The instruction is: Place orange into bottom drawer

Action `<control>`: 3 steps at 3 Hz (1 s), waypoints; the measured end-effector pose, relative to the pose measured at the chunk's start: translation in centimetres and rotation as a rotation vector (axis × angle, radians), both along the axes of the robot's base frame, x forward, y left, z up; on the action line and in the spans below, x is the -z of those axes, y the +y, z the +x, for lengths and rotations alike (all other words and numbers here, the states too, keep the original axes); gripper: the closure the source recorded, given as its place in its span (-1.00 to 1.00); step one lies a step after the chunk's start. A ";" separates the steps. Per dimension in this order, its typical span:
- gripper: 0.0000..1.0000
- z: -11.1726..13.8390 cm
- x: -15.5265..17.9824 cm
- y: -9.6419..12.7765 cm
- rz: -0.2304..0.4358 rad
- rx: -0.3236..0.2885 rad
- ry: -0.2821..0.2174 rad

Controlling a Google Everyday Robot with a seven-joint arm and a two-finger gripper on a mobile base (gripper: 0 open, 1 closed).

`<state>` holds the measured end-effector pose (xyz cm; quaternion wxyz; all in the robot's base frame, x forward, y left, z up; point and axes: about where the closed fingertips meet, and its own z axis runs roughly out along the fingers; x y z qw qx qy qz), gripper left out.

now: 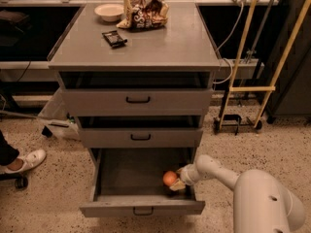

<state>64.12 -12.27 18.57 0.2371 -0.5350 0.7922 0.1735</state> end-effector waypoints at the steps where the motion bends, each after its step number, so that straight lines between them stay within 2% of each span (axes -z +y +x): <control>1: -1.00 0.0 0.0 0.0 0.000 0.000 0.000; 2: -1.00 0.0 0.0 0.0 0.000 0.000 0.000; 3: -1.00 -0.5 -1.6 0.5 -0.013 0.021 -0.016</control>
Offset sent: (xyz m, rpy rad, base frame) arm 0.0000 0.0000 0.0000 0.0000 0.0000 0.0000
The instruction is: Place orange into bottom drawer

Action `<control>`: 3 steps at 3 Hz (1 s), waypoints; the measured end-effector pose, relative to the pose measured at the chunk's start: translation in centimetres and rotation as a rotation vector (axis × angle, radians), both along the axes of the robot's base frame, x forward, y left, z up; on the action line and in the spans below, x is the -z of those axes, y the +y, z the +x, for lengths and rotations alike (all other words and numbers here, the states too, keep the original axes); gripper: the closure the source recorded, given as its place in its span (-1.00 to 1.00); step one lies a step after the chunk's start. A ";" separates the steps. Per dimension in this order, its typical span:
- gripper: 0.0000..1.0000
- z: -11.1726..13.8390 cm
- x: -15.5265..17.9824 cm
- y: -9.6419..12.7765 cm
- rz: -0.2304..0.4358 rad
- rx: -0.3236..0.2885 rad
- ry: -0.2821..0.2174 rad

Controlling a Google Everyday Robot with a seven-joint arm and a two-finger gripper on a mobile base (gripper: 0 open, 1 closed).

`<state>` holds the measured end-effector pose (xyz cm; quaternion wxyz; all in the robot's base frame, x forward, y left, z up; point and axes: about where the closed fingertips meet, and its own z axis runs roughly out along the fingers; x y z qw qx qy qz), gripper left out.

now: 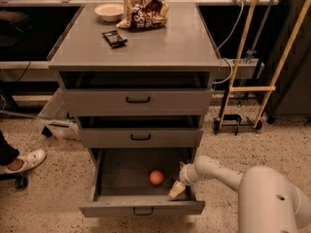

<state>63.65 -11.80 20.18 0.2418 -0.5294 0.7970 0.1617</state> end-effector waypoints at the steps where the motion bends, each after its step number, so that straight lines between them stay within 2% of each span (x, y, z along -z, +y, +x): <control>1: -1.00 1.7 -5.5 -6.2 -0.156 0.060 -0.124; 2: -1.00 5.5 -13.9 -6.3 -0.354 -0.063 -0.329; 3: -1.00 5.5 -13.9 -6.3 -0.354 -0.063 -0.329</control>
Offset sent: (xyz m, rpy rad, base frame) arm -0.1801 0.1185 0.4547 -0.2125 -0.4755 -0.5254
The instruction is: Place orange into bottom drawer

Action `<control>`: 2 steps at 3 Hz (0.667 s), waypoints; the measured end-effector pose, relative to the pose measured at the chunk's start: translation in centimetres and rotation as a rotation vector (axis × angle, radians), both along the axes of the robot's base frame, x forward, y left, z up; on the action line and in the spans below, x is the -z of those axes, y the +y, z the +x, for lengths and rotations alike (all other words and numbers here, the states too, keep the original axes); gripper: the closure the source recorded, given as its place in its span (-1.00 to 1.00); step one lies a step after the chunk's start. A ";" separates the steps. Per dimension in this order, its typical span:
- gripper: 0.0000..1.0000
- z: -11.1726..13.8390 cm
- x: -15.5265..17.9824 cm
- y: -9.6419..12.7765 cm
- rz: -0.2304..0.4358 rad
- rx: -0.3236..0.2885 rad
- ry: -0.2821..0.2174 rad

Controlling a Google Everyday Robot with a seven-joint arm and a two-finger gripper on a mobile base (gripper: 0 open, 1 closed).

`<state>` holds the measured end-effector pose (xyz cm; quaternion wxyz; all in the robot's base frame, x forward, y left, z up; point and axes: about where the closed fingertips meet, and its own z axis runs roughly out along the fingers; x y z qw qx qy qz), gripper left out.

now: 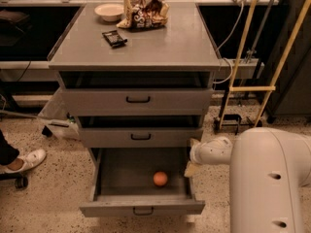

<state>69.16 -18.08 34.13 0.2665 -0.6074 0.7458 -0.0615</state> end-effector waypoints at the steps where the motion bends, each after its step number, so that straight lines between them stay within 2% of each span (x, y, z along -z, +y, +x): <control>1: -1.00 -0.8 -1.4 -0.2 -0.029 -0.004 0.016; 2: -1.00 -0.8 -6.9 -0.9 -0.105 -0.036 -0.039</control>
Offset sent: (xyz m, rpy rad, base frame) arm -0.2018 0.0153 0.2561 -0.2618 -0.1117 -0.1042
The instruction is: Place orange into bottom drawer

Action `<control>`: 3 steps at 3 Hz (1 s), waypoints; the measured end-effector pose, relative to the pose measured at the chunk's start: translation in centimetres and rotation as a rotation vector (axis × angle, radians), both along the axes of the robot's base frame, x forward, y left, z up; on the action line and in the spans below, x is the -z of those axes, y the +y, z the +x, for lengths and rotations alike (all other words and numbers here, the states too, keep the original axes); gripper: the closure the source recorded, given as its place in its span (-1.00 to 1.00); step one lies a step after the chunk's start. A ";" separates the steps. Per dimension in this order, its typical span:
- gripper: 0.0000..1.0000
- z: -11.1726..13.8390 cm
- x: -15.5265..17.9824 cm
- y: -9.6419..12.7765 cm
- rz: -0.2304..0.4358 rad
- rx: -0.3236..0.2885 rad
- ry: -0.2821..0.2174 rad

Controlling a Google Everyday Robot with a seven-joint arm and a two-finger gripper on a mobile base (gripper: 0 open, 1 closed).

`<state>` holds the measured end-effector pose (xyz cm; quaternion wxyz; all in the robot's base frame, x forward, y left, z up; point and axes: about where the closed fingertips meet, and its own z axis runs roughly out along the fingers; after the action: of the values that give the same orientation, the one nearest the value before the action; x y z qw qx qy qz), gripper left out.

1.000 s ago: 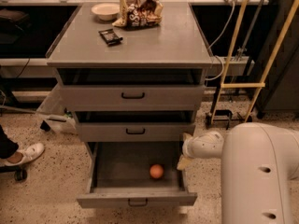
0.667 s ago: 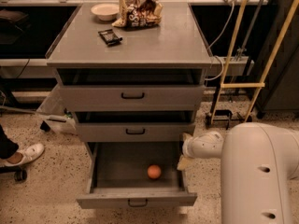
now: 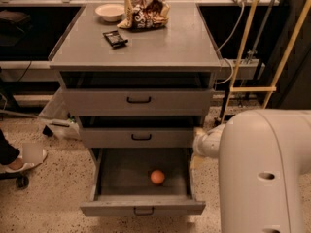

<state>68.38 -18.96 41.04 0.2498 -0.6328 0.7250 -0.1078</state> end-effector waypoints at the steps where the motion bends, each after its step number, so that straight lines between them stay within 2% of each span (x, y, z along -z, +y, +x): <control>1: -1.00 -1.8 -7.3 -3.6 -0.102 -0.005 -0.054; 2: -1.00 -5.9 -10.8 -6.2 -0.146 0.020 -0.052; 3: -1.00 -6.7 -10.8 -6.3 -0.166 0.028 -0.032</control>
Offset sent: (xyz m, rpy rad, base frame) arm -0.0124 -0.0276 0.0646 -0.0890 -0.0530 0.0133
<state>61.65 -25.27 51.87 0.2064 -0.6394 0.7181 -0.1812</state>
